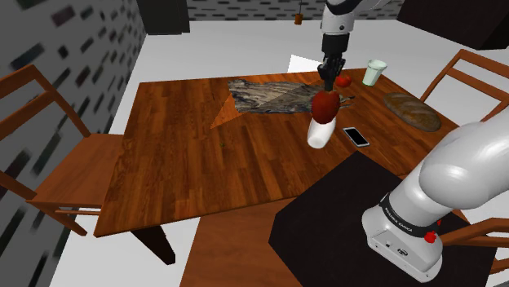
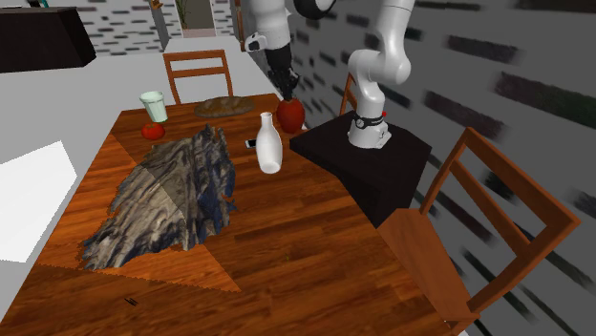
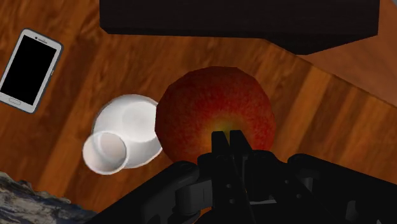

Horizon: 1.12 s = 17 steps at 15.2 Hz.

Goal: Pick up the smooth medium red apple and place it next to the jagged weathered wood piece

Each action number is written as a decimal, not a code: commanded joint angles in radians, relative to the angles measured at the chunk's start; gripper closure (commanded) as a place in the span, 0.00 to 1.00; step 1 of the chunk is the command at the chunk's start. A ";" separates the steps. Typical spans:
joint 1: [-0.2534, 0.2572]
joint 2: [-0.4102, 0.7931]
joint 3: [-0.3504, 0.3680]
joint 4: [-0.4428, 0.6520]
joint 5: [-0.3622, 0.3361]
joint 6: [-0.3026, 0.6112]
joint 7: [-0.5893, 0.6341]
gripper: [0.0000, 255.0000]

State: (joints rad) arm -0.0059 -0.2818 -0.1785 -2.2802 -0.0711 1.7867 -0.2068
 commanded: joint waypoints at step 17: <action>-0.188 0.268 -0.269 0.286 -0.053 0.011 -0.454 1.00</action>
State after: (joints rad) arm -0.1836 -0.0410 -0.4340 -2.0185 -0.1299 1.7929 -0.6318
